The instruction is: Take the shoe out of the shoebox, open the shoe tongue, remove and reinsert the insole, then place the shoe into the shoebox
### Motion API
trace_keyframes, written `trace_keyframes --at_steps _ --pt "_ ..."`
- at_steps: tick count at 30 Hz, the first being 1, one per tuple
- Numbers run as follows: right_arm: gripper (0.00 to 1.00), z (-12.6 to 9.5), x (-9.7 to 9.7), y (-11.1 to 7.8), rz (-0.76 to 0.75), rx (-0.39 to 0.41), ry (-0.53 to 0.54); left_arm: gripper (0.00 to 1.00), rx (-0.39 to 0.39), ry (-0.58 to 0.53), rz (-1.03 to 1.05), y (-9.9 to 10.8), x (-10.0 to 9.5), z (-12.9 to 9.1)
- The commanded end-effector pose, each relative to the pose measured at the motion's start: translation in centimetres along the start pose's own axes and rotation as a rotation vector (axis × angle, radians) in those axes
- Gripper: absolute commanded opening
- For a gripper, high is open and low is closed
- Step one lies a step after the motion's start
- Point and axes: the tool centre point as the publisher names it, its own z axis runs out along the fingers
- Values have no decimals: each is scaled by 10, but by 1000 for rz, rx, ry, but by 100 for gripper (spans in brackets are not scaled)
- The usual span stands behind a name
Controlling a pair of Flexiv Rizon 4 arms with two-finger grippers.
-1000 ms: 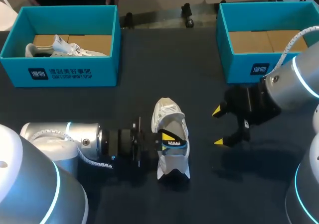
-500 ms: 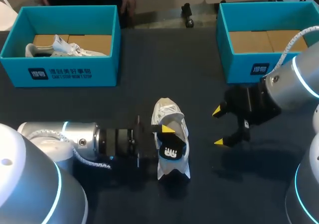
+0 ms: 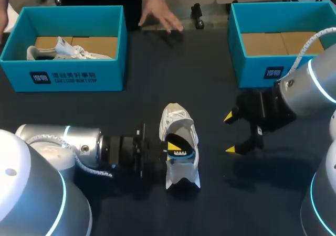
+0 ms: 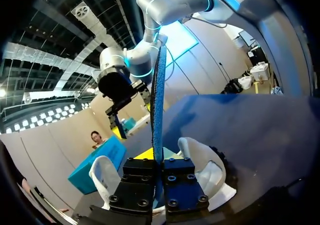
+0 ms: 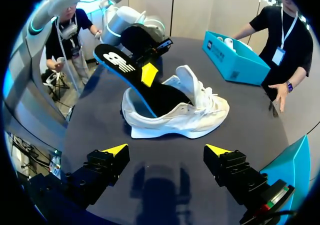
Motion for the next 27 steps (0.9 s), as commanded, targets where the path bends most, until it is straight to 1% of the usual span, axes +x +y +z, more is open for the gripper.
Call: trace_keyframes --at_steps 1,10,12,14,15,16,17,18,19,20,22,23,24,26,27 --pt "100 0 1 0 -1 -1 -3 0 -3 3 12 8 -4 7" --pt "100 0 1 0 -1 -1 -3 0 -29 -1 37 24 -11 13" --pt "100 0 1 0 -1 -1 -3 0 -34 -3 39 25 -12 13" --pt "100 0 1 0 -1 -1 -3 0 -33 -3 40 21 -14 12" --pt "100 0 1 0 -1 -1 -3 9 -31 -4 38 18 -15 11" --pt "100 0 1 0 -1 -1 -3 26 -26 -6 36 16 -15 11" --pt "100 0 1 0 -1 -1 -3 38 -21 -7 35 13 -16 10" --pt "100 0 1 0 -1 -1 -3 44 -15 -7 37 10 -15 9" --pt "100 0 1 0 -1 -1 -3 47 -7 -7 37 7 -15 8" --pt "100 0 1 0 -1 -1 -3 48 -4 -6 37 4 -15 7" --pt "100 0 1 0 -1 -1 -3 45 3 -2 39 0 -14 6" --pt "100 0 1 0 -1 -1 -3 42 8 0 40 -2 -13 5" --pt "100 0 1 0 -1 -1 -3 35 9 1 39 -3 -12 5" --pt "100 0 1 0 -1 -1 -3 31 15 8 42 -5 -11 4" --pt "100 0 1 0 -1 -1 -3 26 15 14 41 -5 -10 4"
